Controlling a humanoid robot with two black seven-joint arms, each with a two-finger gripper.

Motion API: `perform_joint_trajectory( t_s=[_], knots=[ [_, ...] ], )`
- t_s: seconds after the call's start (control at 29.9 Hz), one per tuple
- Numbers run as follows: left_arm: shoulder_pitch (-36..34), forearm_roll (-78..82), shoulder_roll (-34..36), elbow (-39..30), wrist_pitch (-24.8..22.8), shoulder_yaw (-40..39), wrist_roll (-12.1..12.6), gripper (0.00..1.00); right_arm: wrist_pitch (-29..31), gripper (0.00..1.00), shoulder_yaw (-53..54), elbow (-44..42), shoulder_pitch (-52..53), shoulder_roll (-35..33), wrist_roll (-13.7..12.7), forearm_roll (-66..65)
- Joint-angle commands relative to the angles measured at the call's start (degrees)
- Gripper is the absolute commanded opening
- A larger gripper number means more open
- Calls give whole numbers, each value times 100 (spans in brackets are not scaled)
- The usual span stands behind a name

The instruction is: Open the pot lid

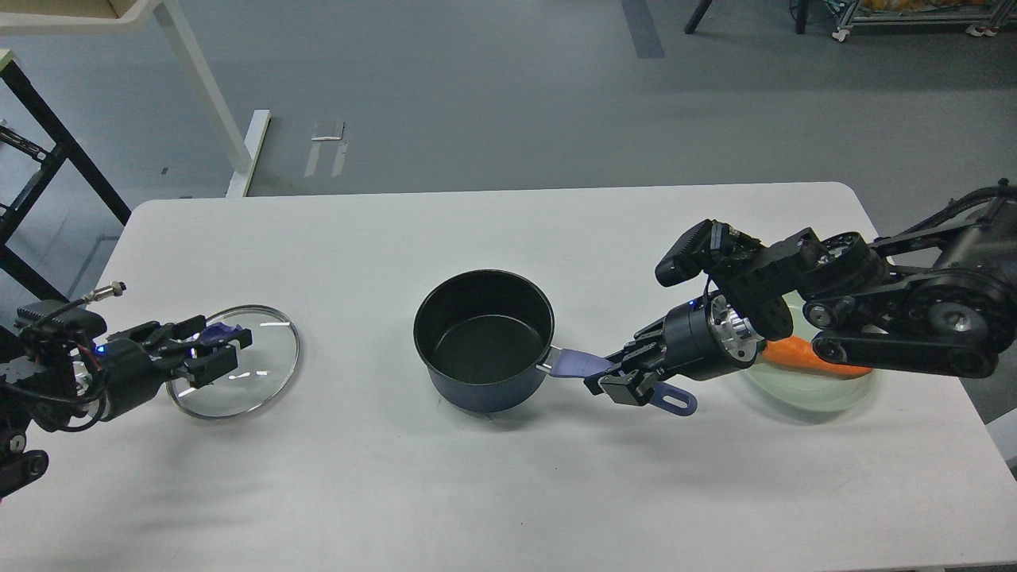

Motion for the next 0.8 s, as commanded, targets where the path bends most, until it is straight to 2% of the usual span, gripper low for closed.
perform_joint_trajectory(
  t_s=[0.0, 0.07, 0.1, 0.27, 0.37, 0.57, 0.77],
  knots=[
    [-158, -659, 59, -1, -16, -4, 0, 98, -4, 81, 111, 0, -8, -65, 6, 231],
    [-272, -1073, 77, -1, -25, 14, 0, 99, -4, 92, 190, 0, 1, -117, -2, 363],
    [-342, -1293, 94, -1, -42, 23, 0, 99, 5, 95, 260, 0, 9, -170, -2, 433],
    [-615, -2207, 103, -1, -69, -65, 0, 99, 14, 97, 751, -52, 18, -503, -2, 750],
    [-869, -3076, 77, -1, -77, -74, 0, 99, 40, 98, 1567, -61, -157, -1056, -2, 978],
    [-1292, -5010, -2, 8, -385, -82, 0, 99, 5, 99, 3264, -333, -1114, -1593, -11, 1943],
    [-1459, -6102, -546, 288, -490, -311, 0, 99, -30, 99, 4452, -509, -2046, -2104, -11, 3270]
  ],
)
